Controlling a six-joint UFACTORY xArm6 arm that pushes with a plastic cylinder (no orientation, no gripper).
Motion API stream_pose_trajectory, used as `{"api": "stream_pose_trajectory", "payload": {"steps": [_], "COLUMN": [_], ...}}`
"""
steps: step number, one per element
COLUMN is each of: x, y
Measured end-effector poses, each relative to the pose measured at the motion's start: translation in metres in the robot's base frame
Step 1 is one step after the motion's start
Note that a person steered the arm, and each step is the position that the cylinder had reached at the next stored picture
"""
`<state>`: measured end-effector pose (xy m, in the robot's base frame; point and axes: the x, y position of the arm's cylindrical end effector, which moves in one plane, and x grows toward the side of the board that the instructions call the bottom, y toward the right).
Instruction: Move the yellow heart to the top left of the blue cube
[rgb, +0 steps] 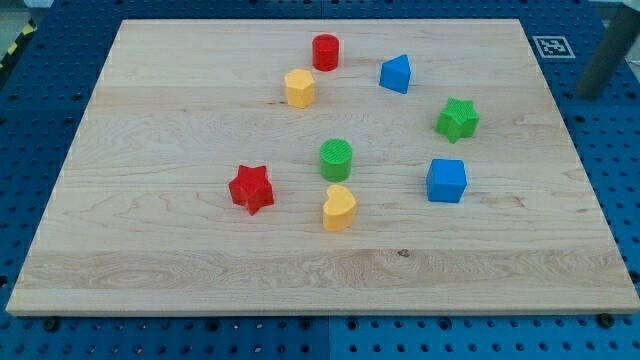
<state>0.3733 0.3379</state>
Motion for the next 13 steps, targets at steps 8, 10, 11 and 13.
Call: {"api": "stream_pose_trajectory", "payload": {"steps": [8, 10, 11, 13], "x": [0.228, 0.188, 0.188, 0.17], "y": [-0.302, -0.347, -0.347, -0.334]}}
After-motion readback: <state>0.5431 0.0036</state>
